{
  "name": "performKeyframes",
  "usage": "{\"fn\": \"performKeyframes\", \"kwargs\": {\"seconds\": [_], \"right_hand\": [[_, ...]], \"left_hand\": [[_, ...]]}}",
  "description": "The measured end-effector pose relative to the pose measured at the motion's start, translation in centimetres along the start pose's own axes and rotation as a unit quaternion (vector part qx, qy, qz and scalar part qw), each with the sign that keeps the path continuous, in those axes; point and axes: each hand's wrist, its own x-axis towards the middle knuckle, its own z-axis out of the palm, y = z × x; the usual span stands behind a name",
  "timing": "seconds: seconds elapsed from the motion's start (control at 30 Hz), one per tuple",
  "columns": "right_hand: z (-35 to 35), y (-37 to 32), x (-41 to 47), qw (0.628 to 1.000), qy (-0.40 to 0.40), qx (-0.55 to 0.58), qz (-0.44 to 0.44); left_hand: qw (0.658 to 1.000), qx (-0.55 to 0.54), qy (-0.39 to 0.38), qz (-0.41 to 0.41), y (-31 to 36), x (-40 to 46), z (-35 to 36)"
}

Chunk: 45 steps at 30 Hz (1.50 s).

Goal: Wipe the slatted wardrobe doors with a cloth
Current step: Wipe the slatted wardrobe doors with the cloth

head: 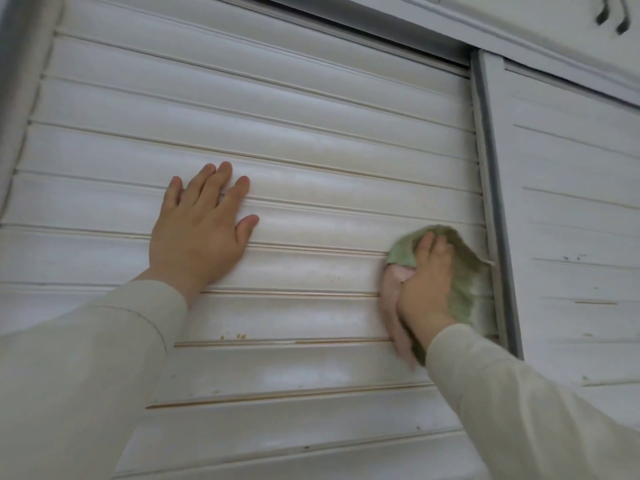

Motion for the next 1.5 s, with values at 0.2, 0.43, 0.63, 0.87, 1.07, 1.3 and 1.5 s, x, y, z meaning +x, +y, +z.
{"fn": "performKeyframes", "kwargs": {"seconds": [0.2, 0.43, 0.63, 0.87, 1.07, 1.3, 1.5], "right_hand": [[-0.1, -2.2, -3.0, 0.991, 0.032, 0.1, -0.081], [-1.1, 5.7, 0.2, 0.993, 0.059, 0.061, 0.086], [-0.6, 4.9, 0.2, 0.995, 0.1, 0.016, -0.007], [-0.9, 0.7, -2.4, 0.971, 0.141, 0.085, -0.175], [-1.3, 4.9, -0.2, 0.991, 0.12, 0.049, -0.042], [-1.7, 4.8, 0.3, 0.994, 0.102, 0.035, 0.005], [-0.8, -1.9, -2.5, 0.967, 0.147, 0.119, -0.17]], "left_hand": [[1.0, -0.009, 0.01, 0.005, -0.1, -0.2, -0.3], [1.0, -0.014, 0.02, 0.003, 0.1, -0.1, -0.2], [0.999, -0.013, 0.031, 0.008, 0.2, -0.1, 0.3], [0.999, -0.022, 0.035, 0.01, 0.3, -0.2, 0.2], [0.999, -0.029, 0.031, 0.007, 0.5, -0.1, 0.1], [0.999, -0.031, 0.043, 0.008, 0.8, -0.2, 0.4], [0.999, -0.021, 0.036, 0.007, 0.9, -0.1, 0.5]]}}
